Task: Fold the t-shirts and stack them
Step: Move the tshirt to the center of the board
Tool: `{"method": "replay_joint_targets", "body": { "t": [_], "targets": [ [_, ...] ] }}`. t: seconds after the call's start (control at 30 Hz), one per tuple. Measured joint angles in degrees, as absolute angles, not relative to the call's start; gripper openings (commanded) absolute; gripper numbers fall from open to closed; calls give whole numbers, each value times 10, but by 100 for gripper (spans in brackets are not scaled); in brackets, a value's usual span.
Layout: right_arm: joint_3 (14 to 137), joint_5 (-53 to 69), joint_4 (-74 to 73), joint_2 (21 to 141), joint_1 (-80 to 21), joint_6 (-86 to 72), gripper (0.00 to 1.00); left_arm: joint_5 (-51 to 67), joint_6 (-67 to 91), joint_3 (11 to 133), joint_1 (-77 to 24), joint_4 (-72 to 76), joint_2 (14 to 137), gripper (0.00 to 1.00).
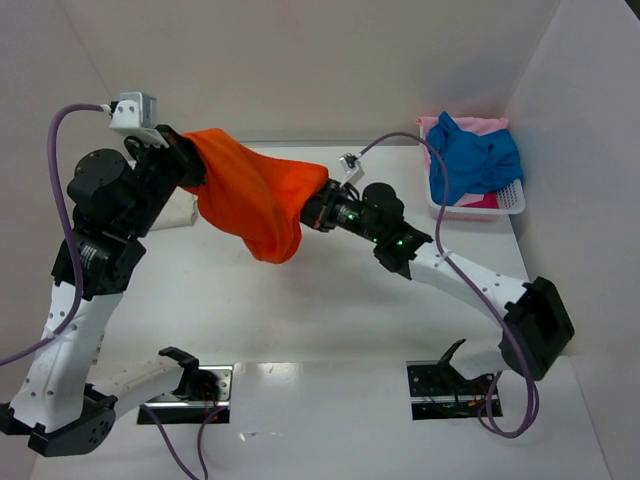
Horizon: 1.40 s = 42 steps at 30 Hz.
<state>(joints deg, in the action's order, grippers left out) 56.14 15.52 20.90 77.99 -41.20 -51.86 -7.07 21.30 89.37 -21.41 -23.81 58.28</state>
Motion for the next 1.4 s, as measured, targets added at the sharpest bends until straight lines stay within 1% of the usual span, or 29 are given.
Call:
{"method": "replay_joint_targets", "body": {
  "t": [0.13,0.37,0.57,0.7,0.8,0.93,1.13,1.3,1.4],
  "targets": [
    [519,135,155,715,-362,-507,0,-107,212,872,-214,-249,584,0],
    [528,90,37,609,-250,-447,0,-173,202,836,-210,-259,598,0],
    [547,81,-12,583,-213,-415,0,-213,192,803,-199,-261,618,0],
    [566,62,-49,578,-200,-397,0,-223,182,792,-170,-264,634,0],
    [583,43,-72,575,-196,-389,0,-221,179,791,-141,-258,645,0],
    [635,4,-125,575,-189,-374,0,-211,170,797,-109,-241,655,0],
    [715,-40,-154,576,-177,-351,0,-193,145,830,-103,-218,704,0],
    [738,-54,-157,578,-177,-342,0,-160,132,830,-102,-217,711,0],
    [739,-58,-164,580,-176,-340,0,-119,117,830,-102,-214,709,0]
  ]
}}
